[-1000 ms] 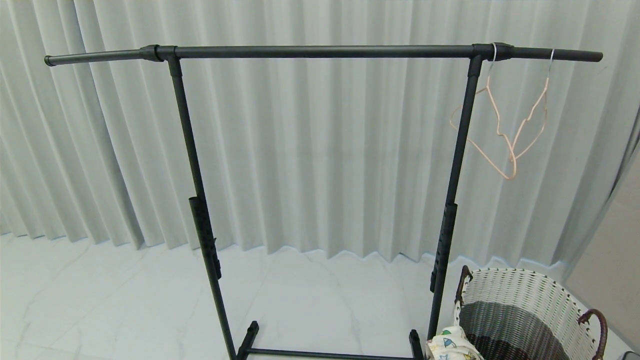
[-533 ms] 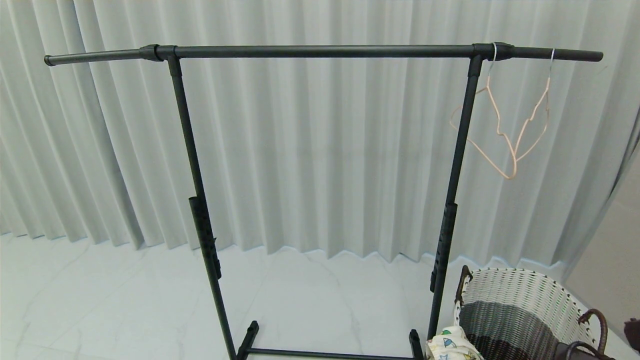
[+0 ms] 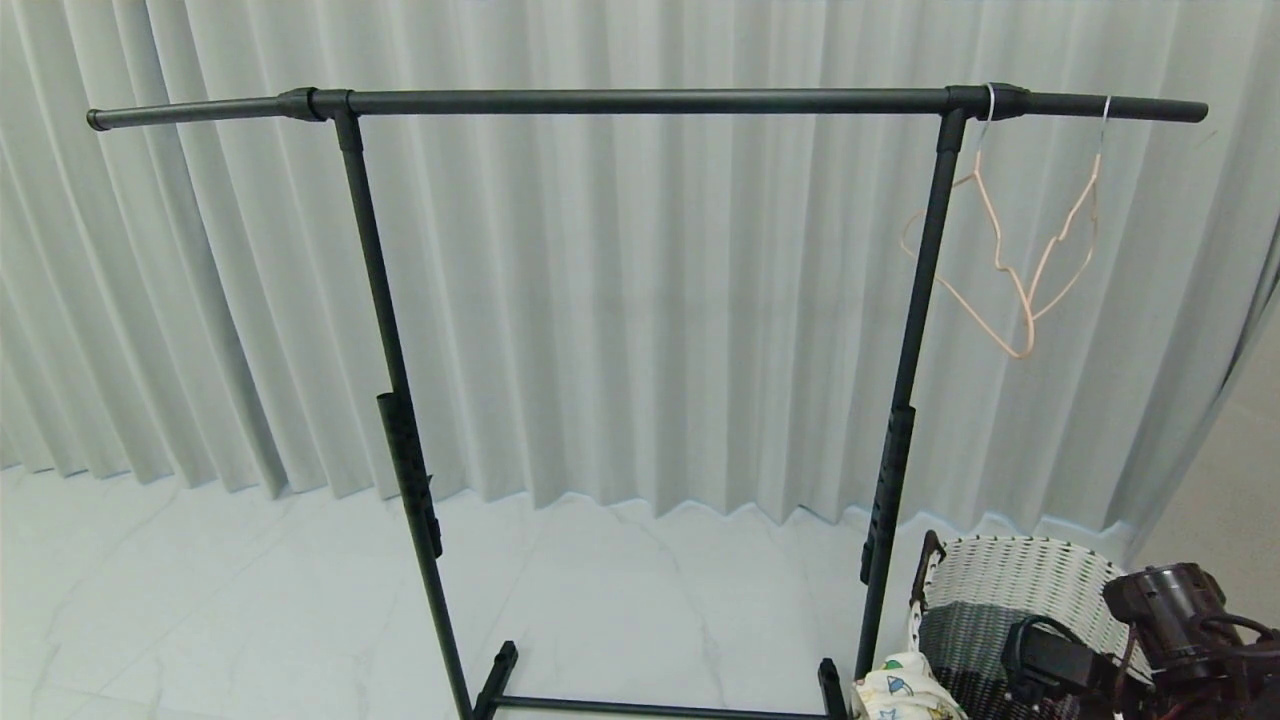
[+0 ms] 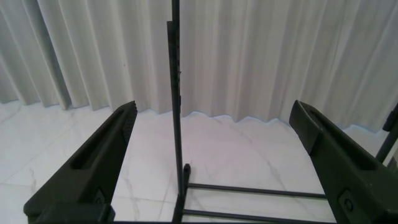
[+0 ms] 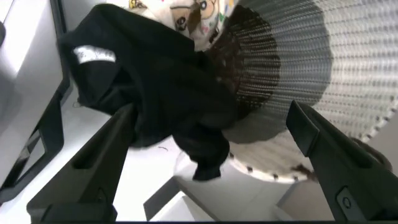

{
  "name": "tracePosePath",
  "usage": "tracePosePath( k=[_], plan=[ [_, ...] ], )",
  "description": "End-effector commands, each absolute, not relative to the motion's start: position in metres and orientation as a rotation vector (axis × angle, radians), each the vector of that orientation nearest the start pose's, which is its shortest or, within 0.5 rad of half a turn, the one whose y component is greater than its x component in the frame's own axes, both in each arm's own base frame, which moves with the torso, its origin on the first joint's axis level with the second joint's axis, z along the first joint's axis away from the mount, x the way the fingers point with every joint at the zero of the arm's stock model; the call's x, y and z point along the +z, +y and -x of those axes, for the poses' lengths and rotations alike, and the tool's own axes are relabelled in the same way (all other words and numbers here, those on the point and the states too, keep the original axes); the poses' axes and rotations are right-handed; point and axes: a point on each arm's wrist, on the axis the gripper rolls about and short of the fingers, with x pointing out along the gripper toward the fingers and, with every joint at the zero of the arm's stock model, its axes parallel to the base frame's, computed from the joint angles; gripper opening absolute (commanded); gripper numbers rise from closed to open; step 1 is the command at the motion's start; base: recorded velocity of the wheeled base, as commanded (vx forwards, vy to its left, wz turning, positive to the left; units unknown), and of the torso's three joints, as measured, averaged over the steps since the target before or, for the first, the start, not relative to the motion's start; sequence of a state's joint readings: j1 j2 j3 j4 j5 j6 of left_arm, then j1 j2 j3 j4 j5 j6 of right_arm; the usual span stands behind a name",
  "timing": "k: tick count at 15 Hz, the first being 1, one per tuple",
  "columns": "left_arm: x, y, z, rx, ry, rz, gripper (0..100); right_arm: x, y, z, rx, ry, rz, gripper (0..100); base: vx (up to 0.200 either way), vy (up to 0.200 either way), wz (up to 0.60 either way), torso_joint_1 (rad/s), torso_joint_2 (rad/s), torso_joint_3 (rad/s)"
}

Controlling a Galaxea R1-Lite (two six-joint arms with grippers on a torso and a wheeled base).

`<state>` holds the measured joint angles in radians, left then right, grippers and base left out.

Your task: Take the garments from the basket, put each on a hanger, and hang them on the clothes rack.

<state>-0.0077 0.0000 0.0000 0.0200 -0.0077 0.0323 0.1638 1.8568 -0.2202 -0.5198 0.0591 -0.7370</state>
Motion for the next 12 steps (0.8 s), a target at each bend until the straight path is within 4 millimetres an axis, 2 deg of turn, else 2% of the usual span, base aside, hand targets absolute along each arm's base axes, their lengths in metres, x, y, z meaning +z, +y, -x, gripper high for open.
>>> tracePosePath(
  k=[1,2,3,7,9,12],
  plan=[
    [0.073,0.0,0.023,-0.016,0.02,-0.032,100,0.004,0.036,-0.199,0.623,1.037,0.713,100,0.0,0.0,0.0,0.0,0.0,0.0],
    [0.073,0.0,0.023,-0.016,0.02,-0.032,100,0.002,0.037,-0.2,0.631,1.045,0.715,100,0.0,0.0,0.0,0.0,0.0,0.0],
    [0.073,0.0,0.023,-0.016,0.02,-0.032,100,0.001,0.037,-0.201,0.631,1.046,0.714,0,0.0,0.0,0.0,0.0,0.0,0.0],
    [0.073,0.0,0.023,-0.016,0.02,-0.032,100,0.003,0.037,-0.202,0.615,1.036,0.707,0,0.0,0.0,0.0,0.0,0.0,0.0],
    [0.073,0.0,0.023,-0.016,0.02,-0.032,100,0.015,0.036,-0.199,0.543,1.008,0.678,0,0.0,0.0,0.0,0.0,0.0,0.0],
    [0.073,0.0,0.023,-0.016,0.02,-0.032,100,0.044,0.034,-0.196,0.43,0.907,0.613,0,0.0,0.0,0.0,0.0,0.0,0.0]
  ],
)
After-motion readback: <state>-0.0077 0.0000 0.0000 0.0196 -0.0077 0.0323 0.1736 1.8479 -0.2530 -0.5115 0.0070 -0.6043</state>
